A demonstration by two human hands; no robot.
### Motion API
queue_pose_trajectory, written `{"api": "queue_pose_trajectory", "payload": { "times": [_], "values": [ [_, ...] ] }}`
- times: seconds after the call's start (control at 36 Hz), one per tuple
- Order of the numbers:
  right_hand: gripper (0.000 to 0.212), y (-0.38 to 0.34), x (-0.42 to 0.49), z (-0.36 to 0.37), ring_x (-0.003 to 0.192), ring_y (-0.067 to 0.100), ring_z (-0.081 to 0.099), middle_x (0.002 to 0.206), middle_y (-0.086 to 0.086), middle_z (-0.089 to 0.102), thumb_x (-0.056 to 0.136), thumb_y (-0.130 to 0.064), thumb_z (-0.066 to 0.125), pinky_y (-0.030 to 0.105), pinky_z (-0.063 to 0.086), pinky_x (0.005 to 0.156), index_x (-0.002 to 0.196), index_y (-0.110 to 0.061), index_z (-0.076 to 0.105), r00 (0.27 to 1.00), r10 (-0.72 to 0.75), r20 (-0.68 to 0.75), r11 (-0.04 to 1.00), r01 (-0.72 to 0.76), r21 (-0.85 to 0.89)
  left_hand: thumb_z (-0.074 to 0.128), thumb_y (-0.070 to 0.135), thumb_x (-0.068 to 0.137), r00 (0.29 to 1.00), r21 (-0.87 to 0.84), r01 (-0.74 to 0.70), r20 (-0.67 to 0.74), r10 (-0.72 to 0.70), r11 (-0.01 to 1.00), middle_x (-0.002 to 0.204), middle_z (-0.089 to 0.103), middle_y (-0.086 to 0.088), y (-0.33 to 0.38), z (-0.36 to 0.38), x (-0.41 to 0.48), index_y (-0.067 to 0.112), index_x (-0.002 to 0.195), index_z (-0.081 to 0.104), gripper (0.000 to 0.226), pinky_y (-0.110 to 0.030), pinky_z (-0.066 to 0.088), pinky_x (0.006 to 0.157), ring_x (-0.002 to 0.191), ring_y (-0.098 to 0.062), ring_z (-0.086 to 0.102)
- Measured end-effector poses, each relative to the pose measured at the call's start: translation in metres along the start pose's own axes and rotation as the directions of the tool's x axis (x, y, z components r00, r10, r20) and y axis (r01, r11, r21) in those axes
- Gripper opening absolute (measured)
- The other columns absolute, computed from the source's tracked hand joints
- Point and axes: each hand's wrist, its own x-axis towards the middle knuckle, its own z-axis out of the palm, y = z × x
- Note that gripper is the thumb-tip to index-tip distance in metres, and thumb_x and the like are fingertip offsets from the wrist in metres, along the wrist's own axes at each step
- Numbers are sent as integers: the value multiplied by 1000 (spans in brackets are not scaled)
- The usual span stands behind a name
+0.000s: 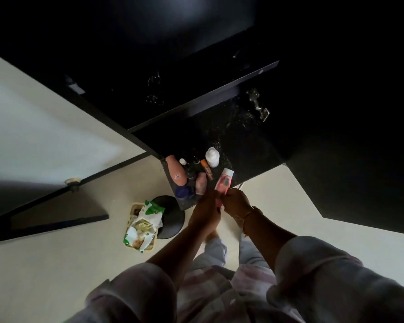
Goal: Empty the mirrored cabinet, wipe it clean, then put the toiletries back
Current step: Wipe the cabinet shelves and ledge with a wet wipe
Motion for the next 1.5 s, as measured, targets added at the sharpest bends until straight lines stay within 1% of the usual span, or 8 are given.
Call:
{"api": "queue_pose_trajectory", "payload": {
  "times": [0.22, 0.44, 0.56, 0.75, 0.89, 1.06, 1.33, 1.5],
  "values": [
    [27, -14, -23, -30, 71, 20, 67, 76, 2, 72, 67, -39, 79, 38, 56, 70, 82, -18, 71, 999, -17, -43, 991, 22, 130, 53, 16, 96, 998, -79, 19, -65, -24, 997, 118, 64, -4, 30, -4, 2, 14, 122, 56, 26, -22, 44, 90, 110, -17, 60],
    [31, -23, -23, -108, 91, 36, 64, 100, 14, 70, 98, -37, 47, 29, 46, 66, 102, -14, 66, 930, -171, -325, 978, 122, -167, 59, 9, 90, 993, -72, -40, -112, 32, 997, 130, 59, -12, 72, -8, 27, 8, 132, 52, 43, -28, 37, 105, 123, -25, 54],
    [35, -29, -1, -132, 91, 19, 66, 97, -4, 70, 95, -50, 48, 18, 41, 69, 105, -22, 66, 913, -129, -388, 990, 138, -5, 56, 13, 92, 995, -71, -24, -102, 17, 997, 135, 55, -11, 90, -7, 44, 10, 136, 48, 46, -27, 34, 105, 126, -24, 50],
    [47, -40, 13, -140, 115, 27, 59, 124, 5, 64, 96, -56, 37, 23, 39, 88, 127, -27, 59, 903, -83, -421, 991, 121, 63, 57, 17, 91, 994, -83, 1, -110, -10, 997, 135, 55, -11, 100, -6, 62, 9, 134, 49, 44, -26, 35, 101, 124, -24, 52],
    [51, -36, 21, -129, 119, 36, 54, 131, 13, 55, 100, -52, 27, 48, 44, 100, 139, -23, 42, 914, -115, -390, 993, 100, -60, 59, 16, 91, 992, -110, 21, -123, -34, 994, 134, 57, -10, 100, -6, 65, 9, 134, 50, 44, -27, 37, 101, 123, -24, 53],
    [45, -36, 21, -130, 127, 40, 41, 142, 22, 40, 104, -27, 27, 46, 37, 102, 142, -6, 36, 927, -143, -346, 965, 53, -257, 60, 18, 91, 992, -117, 35, -118, -49, 993, 133, 56, -10, 97, -5, 61, 10, 133, 50, 44, -30, 40, 100, 122, -24, 53],
    [48, -37, 19, -129, 124, 35, 48, 138, 12, 46, 98, -53, 26, 41, 40, 104, 137, -33, 43, 900, -258, -350, 944, 158, -290, 60, 18, 92, 991, -125, 10, -133, -27, 992, 131, 58, -11, 98, -4, 53, 8, 133, 50, 44, -27, 43, 96, 119, -23, 56],
    [40, -32, 17, -132, 117, 40, 50, 133, 19, 49, 100, -35, 36, 43, 43, 98, 135, -19, 47, 895, -260, -362, 935, 140, -326, 61, 17, 90, 990, -146, 18, -138, -38, 989, 130, 58, -11, 94, -4, 51, 9, 131, 52, 43, -32, 45, 98, 119, -25, 57]
  ]
}}
